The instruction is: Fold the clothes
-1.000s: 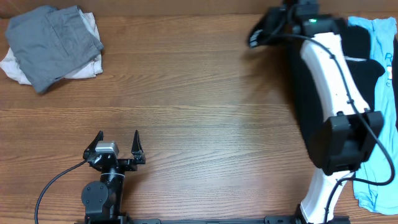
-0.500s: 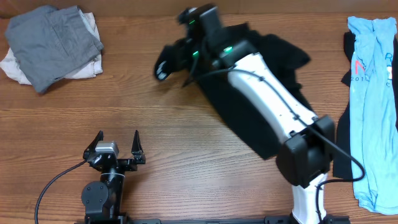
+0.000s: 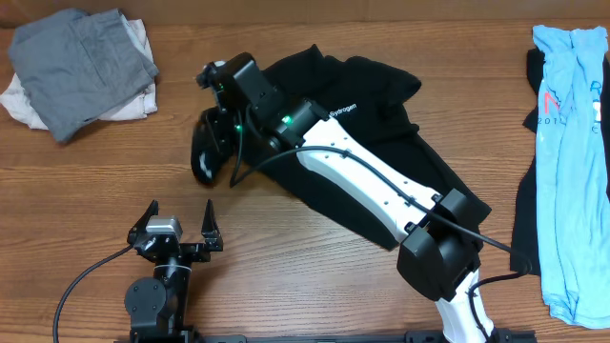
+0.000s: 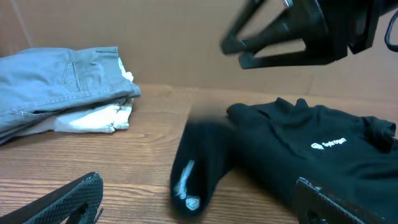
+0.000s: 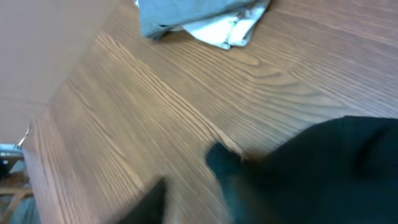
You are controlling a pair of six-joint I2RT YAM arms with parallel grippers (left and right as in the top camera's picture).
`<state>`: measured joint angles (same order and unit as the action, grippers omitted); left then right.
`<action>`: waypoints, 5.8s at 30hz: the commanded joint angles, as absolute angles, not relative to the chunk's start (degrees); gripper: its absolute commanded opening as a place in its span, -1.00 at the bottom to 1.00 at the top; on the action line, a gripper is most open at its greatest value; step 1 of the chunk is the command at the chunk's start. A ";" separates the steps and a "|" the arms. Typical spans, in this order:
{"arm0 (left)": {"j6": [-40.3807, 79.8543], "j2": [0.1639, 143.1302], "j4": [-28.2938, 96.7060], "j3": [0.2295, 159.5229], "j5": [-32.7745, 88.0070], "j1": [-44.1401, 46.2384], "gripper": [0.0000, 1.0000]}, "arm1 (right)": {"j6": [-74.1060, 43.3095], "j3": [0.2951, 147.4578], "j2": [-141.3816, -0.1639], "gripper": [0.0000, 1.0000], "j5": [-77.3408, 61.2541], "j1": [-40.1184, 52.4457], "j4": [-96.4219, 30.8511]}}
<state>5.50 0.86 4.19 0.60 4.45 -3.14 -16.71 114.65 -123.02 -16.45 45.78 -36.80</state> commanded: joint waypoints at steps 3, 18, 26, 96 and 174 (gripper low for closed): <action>4.25 0.25 4.03 0.27 4.45 -3.57 1.00 | -16.10 116.40 -122.67 1.00 -16.58 42.85 -36.67; 4.25 0.25 4.03 0.27 4.45 -3.57 1.00 | -16.75 120.88 -107.20 1.00 -0.64 25.61 -65.49; 4.25 0.25 4.03 0.27 4.45 -3.57 1.00 | -24.43 120.22 -106.56 0.97 6.07 21.45 -81.69; 15.00 76.31 41.95 61.04 13.02 -7.14 0.99 | -33.80 88.07 -89.36 1.00 -2.46 20.21 -82.06; 12.38 109.40 25.23 61.04 6.87 -8.43 -0.21 | -61.76 82.08 -87.00 1.00 -1.50 20.21 -91.59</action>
<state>12.93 106.89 24.47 61.30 6.00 -8.97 -55.90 85.97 -89.58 -2.87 20.01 -92.47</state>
